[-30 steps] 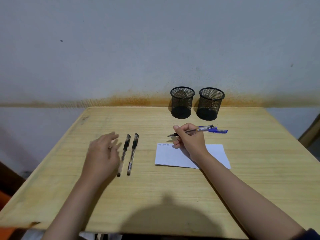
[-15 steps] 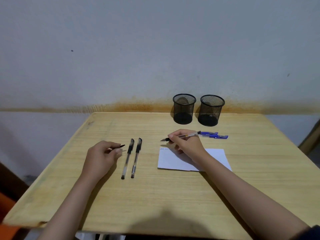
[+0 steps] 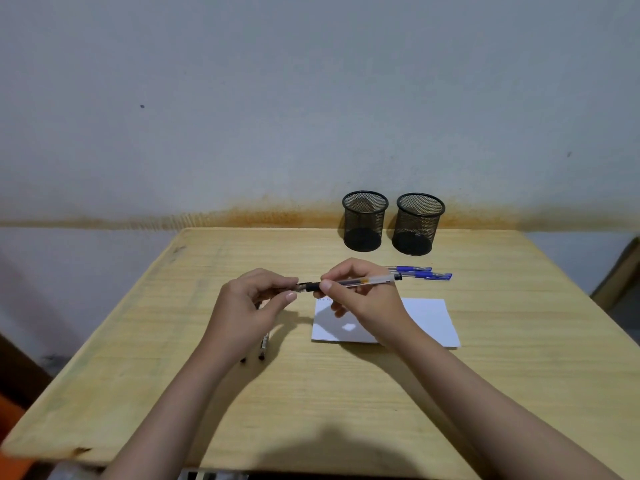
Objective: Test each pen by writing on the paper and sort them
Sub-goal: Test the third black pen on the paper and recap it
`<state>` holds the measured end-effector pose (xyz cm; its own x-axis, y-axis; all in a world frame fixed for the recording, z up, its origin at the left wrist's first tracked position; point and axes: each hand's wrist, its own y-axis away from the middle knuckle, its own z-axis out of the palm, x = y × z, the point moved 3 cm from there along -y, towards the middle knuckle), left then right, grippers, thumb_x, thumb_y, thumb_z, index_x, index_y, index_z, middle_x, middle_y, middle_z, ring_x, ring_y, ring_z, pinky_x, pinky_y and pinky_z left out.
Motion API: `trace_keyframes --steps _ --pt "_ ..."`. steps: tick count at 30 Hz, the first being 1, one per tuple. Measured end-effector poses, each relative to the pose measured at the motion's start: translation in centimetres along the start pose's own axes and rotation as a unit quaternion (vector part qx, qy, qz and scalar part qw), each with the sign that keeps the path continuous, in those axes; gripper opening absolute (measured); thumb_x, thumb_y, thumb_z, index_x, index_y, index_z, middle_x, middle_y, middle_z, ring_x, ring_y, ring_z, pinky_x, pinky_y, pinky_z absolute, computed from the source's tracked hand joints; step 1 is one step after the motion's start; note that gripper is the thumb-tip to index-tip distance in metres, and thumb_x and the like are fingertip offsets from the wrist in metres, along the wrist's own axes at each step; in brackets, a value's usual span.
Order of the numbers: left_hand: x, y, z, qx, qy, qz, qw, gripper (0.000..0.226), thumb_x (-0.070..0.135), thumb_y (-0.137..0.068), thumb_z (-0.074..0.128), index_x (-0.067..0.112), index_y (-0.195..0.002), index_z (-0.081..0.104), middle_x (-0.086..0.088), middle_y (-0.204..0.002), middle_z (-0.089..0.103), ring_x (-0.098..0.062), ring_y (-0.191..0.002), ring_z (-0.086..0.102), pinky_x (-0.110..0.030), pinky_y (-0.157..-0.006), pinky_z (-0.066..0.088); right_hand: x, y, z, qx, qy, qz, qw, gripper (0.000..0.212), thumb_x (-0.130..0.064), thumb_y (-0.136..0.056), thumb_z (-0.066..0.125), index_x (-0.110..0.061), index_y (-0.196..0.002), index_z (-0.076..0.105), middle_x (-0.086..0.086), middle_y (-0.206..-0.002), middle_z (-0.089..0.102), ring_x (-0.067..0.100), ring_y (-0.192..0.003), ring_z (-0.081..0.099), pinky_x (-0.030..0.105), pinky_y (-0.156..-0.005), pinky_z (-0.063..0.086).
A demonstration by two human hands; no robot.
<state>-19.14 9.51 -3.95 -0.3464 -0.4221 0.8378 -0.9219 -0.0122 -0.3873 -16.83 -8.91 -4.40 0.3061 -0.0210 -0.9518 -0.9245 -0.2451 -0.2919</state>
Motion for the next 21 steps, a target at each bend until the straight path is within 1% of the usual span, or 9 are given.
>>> trace_keyframes --steps 3,7,11,13,15,16,18,20,21 --pt "0.5 0.1 0.4 0.001 0.007 0.017 1.0 0.024 0.002 -0.076 0.071 0.025 -0.083 0.074 0.007 -0.086 0.069 -0.009 -0.081 0.065 -0.02 -0.073 0.049 -0.3 0.2 -0.1 -0.001 0.009 -0.011 1.0 0.002 -0.009 -0.084 0.07 -0.009 -0.082 0.069 0.011 -0.079 0.074 0.016 -0.065 0.065 0.031 -0.058 0.056" --pt "0.8 0.0 0.5 0.013 0.022 0.029 0.999 0.033 -0.004 -0.075 0.07 0.029 -0.078 0.073 0.003 -0.081 0.068 -0.013 -0.079 0.064 -0.024 -0.072 0.05 -0.9 0.7 0.0 0.009 0.002 -0.031 0.999 0.004 -0.007 -0.082 0.072 -0.01 -0.081 0.069 0.01 -0.077 0.073 0.014 -0.066 0.068 0.023 -0.061 0.054" --pt "1.1 -0.1 0.6 0.013 0.048 0.053 0.997 0.034 -0.009 -0.073 0.068 0.024 -0.078 0.074 -0.004 -0.081 0.067 -0.01 -0.075 0.063 -0.017 -0.07 0.047 -0.9 1.3 0.4 0.022 -0.008 -0.042 0.999 0.01 -0.004 -0.08 0.073 -0.013 -0.079 0.068 -0.006 -0.069 0.071 0.01 -0.066 0.07 0.019 -0.062 0.053" --pt "1.2 -0.2 0.5 -0.001 0.055 0.06 0.997 0.029 -0.003 -0.073 0.069 0.025 -0.079 0.075 -0.004 -0.081 0.067 -0.009 -0.074 0.063 -0.017 -0.07 0.047 -0.9 1.5 0.5 0.021 -0.008 -0.039 0.999 0.012 -0.005 -0.079 0.074 -0.016 -0.079 0.068 -0.007 -0.07 0.072 0.01 -0.068 0.071 0.018 -0.063 0.054" --pt "1.3 -0.6 0.1 -0.022 0.052 0.069 0.996 0.026 0.004 -0.071 0.068 0.027 -0.081 0.075 -0.001 -0.082 0.068 -0.01 -0.077 0.064 -0.021 -0.071 0.048 -1.2 1.6 0.4 0.006 0.011 -0.052 0.999 0.014 -0.004 -0.078 0.075 -0.016 -0.082 0.07 -0.008 -0.074 0.072 0.011 -0.074 0.072 0.019 -0.068 0.055" --pt "1.3 -0.9 -0.1 -0.033 0.042 0.074 0.996 0.027 0.003 -0.072 0.069 0.027 -0.082 0.074 0.0 -0.084 0.069 -0.012 -0.08 0.065 -0.025 -0.074 0.05 -1.3 1.4 0.4 -0.013 0.016 -0.06 0.998 0.017 0.0 -0.077 0.075 -0.014 -0.085 0.071 -0.007 -0.078 0.073 0.014 -0.079 0.073 0.021 -0.073 0.056" --pt "1.1 -1.5 -0.7 -0.048 0.024 0.079 0.995 0.032 -0.004 -0.074 0.07 0.026 -0.083 0.075 0.0 -0.087 0.07 -0.016 -0.087 0.066 -0.031 -0.08 0.051 -1.2 1.0 0.3 -0.067 0.003 -0.055 0.996 0.022 0.008 -0.079 0.07 -0.007 -0.095 0.071 0.007 -0.088 0.074 0.024 -0.088 0.072 0.03 -0.081 0.057" --pt "0.8 -1.8 -0.9 -0.061 0.018 0.071 0.995 0.032 -0.007 -0.074 0.069 0.023 -0.084 0.076 0.003 -0.09 0.072 -0.014 -0.092 0.066 -0.03 -0.086 0.051 -0.8 0.6 0.4 -0.11 -0.03 0.003 0.993 0.022 0.006 -0.082 0.064 -0.004 -0.1 0.071 0.017 -0.096 0.073 0.028 -0.091 0.071 0.037 -0.084 0.057" --pt "0.7 -1.9 -0.9 -0.069 0.014 0.068 0.995 0.031 -0.006 -0.074 0.069 0.022 -0.085 0.076 0.004 -0.091 0.072 -0.012 -0.094 0.066 -0.028 -0.088 0.05 -0.5 0.5 0.4 -0.118 -0.042 0.037 0.991 0.019 0.0 -0.083 0.065 -0.002 -0.1 0.071 0.02 -0.097 0.073 0.028 -0.089 0.07 0.038 -0.08 0.058"
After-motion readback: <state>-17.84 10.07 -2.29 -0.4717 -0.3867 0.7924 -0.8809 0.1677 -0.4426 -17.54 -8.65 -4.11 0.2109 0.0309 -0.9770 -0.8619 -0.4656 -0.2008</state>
